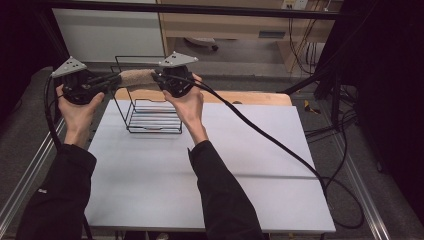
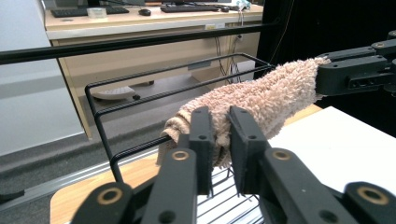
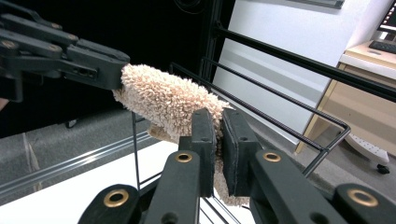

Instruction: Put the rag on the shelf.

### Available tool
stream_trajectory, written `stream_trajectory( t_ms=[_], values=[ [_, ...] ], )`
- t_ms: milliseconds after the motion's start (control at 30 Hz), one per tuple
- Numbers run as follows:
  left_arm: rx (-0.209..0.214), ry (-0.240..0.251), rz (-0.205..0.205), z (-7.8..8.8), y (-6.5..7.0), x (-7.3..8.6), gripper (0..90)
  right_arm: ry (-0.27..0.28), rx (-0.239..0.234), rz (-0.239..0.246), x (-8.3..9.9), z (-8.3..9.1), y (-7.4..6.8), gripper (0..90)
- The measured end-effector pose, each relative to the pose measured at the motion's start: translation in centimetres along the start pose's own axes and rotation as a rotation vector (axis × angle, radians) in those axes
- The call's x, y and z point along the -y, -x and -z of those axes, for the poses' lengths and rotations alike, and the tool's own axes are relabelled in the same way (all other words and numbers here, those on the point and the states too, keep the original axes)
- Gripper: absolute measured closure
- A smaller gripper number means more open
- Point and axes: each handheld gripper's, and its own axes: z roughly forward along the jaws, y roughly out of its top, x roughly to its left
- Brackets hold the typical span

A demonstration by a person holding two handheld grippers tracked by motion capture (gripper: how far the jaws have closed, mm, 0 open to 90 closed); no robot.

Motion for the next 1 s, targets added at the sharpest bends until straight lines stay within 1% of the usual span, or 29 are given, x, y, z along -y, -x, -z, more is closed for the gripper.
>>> stream_trajectory(
  t_ms=[67,167,200,267,333,400,500,600,700,800,933,1000],
  values=[
    [0.000,0.006,0.007,0.3,0.0,-0.4,75.7,-0.004,0.000,0.008,0.0,0.0,0.0,84.3],
    [0.014,0.041,0.044,0.8,-0.3,-1.1,74.5,-0.006,0.000,0.017,0.0,0.1,0.0,84.3],
    [0.017,0.042,0.052,0.8,-0.3,-1.3,75.2,-0.006,-0.001,0.021,0.1,0.1,-0.1,84.3],
    [0.019,0.028,0.057,0.5,-0.3,-1.7,77.8,-0.008,-0.003,0.028,0.1,0.1,-0.1,84.2],
    [0.018,0.002,0.059,-0.1,-0.1,-2.0,82.0,-0.011,-0.004,0.038,0.2,0.1,-0.2,84.1],
    [0.026,-0.023,0.057,-0.7,0.1,-2.0,85.5,-0.014,-0.008,0.041,0.3,0.0,-0.3,84.0],
    [0.037,-0.062,0.047,-1.4,0.5,-1.7,89.5,-0.018,-0.020,0.035,0.6,0.1,-0.2,83.4],
    [0.042,-0.089,0.047,-1.7,0.6,-1.1,89.7,-0.021,-0.025,0.040,0.8,0.2,-0.1,81.9],
    [0.044,-0.106,0.044,-1.8,0.6,-0.5,89.8,-0.033,-0.037,0.040,1.0,0.3,-0.2,79.3],
    [0.043,-0.111,0.042,-1.9,0.6,-0.1,89.9,-0.038,-0.051,0.033,0.9,0.4,-0.2,75.6],
    [0.041,-0.114,0.032,-2.0,0.6,0.1,89.9,-0.021,-0.062,0.002,0.6,0.8,-0.2,69.8],
    [0.033,-0.121,0.015,-2.1,0.7,0.3,89.9,0.001,-0.069,-0.016,0.3,1.1,-0.2,67.9]
  ],
)
